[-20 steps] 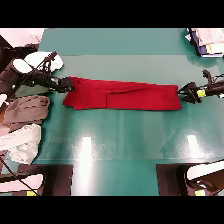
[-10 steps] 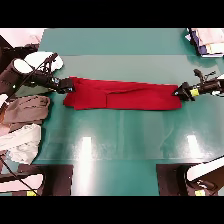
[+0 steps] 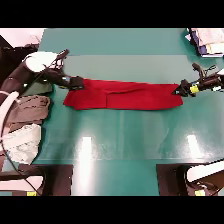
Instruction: Fold the shirts.
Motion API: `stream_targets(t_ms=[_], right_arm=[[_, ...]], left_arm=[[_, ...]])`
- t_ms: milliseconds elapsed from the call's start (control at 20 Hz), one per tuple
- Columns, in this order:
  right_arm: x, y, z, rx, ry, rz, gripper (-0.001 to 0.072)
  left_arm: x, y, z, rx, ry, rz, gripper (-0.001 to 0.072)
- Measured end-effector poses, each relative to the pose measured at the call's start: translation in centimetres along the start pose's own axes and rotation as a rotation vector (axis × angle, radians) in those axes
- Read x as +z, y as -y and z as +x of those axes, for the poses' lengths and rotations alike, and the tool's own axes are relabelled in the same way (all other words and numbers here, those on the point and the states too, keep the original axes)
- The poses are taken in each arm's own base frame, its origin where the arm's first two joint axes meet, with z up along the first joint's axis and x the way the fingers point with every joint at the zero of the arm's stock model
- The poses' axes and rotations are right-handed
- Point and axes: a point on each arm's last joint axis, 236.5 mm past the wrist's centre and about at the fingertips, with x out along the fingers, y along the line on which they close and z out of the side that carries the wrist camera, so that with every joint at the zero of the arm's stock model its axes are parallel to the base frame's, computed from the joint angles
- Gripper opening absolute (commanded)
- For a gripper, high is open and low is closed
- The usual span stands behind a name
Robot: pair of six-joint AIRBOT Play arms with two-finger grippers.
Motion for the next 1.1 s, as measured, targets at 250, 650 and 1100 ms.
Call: stream_targets(t_ms=[250, 650, 1100], right_arm=[[1.4, -8.5, -3.5, 0.029, 0.039, -0.141, 0.0007], [1.7, -27.8, -6.4, 0.195, 0.161, -0.474, 0.0007], [-0.6, -37.7, -1.1, 0.304, 0.188, -0.629, 0.0007]], left_arm=[[2.8, 5.7, 5.9, -0.070, -0.018, 0.122, 0.0024], [1.4, 8.4, 15.4, -0.171, -0.123, 0.097, 0.0024], [1.5, 8.2, 16.8, -0.189, -0.124, 0.072, 0.0023]])
